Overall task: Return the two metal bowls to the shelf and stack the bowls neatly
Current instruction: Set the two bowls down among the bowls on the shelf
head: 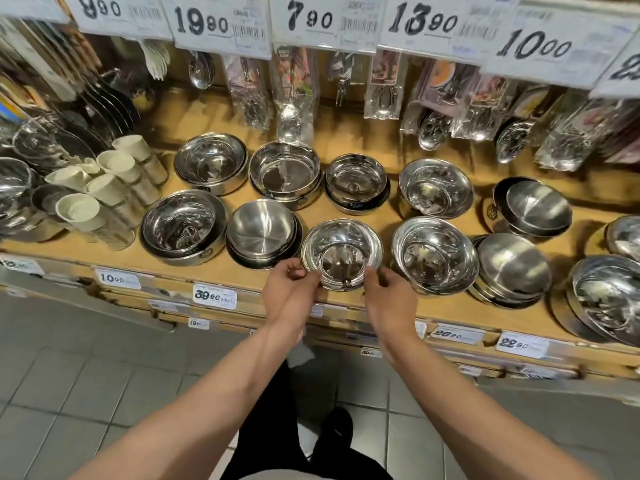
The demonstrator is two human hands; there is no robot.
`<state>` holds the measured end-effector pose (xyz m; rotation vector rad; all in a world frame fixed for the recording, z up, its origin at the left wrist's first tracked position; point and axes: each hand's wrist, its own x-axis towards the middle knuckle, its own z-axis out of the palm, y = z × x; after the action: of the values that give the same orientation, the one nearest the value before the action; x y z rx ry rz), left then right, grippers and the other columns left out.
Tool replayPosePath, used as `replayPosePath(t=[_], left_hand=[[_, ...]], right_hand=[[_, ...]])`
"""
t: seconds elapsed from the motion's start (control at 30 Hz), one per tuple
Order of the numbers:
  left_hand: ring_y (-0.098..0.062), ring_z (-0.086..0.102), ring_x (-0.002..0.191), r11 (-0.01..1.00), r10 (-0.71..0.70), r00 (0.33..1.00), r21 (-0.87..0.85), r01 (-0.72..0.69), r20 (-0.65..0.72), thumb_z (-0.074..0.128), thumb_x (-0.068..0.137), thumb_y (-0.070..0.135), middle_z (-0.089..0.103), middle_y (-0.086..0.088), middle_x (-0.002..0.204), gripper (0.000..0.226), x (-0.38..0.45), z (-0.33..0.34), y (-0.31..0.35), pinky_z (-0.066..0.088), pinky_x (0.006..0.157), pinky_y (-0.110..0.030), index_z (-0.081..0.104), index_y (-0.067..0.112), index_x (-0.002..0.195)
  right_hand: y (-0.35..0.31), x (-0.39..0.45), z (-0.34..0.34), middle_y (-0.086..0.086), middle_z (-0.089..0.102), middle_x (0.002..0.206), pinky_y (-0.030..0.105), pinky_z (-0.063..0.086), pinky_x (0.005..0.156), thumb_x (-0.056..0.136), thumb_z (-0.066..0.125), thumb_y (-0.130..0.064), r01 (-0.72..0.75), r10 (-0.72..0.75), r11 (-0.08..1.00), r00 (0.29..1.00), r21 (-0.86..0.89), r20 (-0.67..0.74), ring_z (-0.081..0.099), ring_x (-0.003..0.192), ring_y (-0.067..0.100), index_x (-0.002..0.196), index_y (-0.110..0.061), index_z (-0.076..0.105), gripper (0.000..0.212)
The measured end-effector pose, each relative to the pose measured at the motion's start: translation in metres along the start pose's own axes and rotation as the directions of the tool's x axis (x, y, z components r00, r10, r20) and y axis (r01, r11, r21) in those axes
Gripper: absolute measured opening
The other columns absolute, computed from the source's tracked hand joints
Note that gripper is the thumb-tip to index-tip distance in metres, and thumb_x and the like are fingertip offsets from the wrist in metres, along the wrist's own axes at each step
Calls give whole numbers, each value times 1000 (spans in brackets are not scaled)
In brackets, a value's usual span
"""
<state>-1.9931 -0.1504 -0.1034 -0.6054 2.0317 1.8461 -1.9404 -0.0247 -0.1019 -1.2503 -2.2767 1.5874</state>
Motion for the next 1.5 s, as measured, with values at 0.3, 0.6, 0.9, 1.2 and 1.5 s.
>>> replayPosePath(t=[0.3, 0.6, 0.9, 1.2, 1.5], left_hand=[[-5, 72, 78, 992, 69, 997, 110, -67, -15, 73, 87, 6, 76, 7, 83, 19, 9, 1, 5, 59, 74, -20, 76, 21, 98], [-20, 72, 91, 964, 128, 991, 241, -115, -40, 74, 84, 8, 73, 2, 85, 28, 14, -2, 15, 59, 88, -33, 63, 31, 73], [-20, 70, 93, 965, 130, 990, 225, -138, 51, 79, 83, 18, 71, 1, 88, 18, 10, -14, 16, 58, 91, -35, 65, 28, 87], [-24, 66, 83, 961, 143, 975, 214, -178, 168, 72, 90, 14, 64, 0, 80, 6, -21, -73, 35, 57, 91, -57, 69, 17, 95], [-14, 69, 87, 938, 267, 940, 164, -304, 213, 67, 91, 14, 74, 2, 93, 15, -38, -84, 83, 58, 72, -28, 76, 22, 83]], right_hand=[[6, -1, 0, -1, 75, 86, 39, 59, 91, 95, 69, -35, -143, 125, 958, 988, 247, 85, 76, 84, 16, 89, -12, 68, 23], [6, -2, 1, -2, 71, 84, 27, 60, 76, 92, 74, -30, -152, 141, 940, 988, 305, 60, 75, 80, 14, 95, -14, 62, 20], [-1, -7, -7, -3, 73, 82, 25, 59, 71, 94, 71, -34, -173, 152, 946, 984, 274, 97, 75, 82, 14, 96, -12, 66, 23], [-10, -43, -72, 9, 72, 91, 27, 61, 70, 100, 61, -25, -66, -4, 960, 968, 273, 251, 72, 78, 12, 92, -18, 71, 15], [-10, -49, -157, 7, 78, 94, 40, 59, 86, 99, 62, -28, 18, -67, 933, 990, 360, 125, 71, 86, 21, 105, -18, 75, 18]])
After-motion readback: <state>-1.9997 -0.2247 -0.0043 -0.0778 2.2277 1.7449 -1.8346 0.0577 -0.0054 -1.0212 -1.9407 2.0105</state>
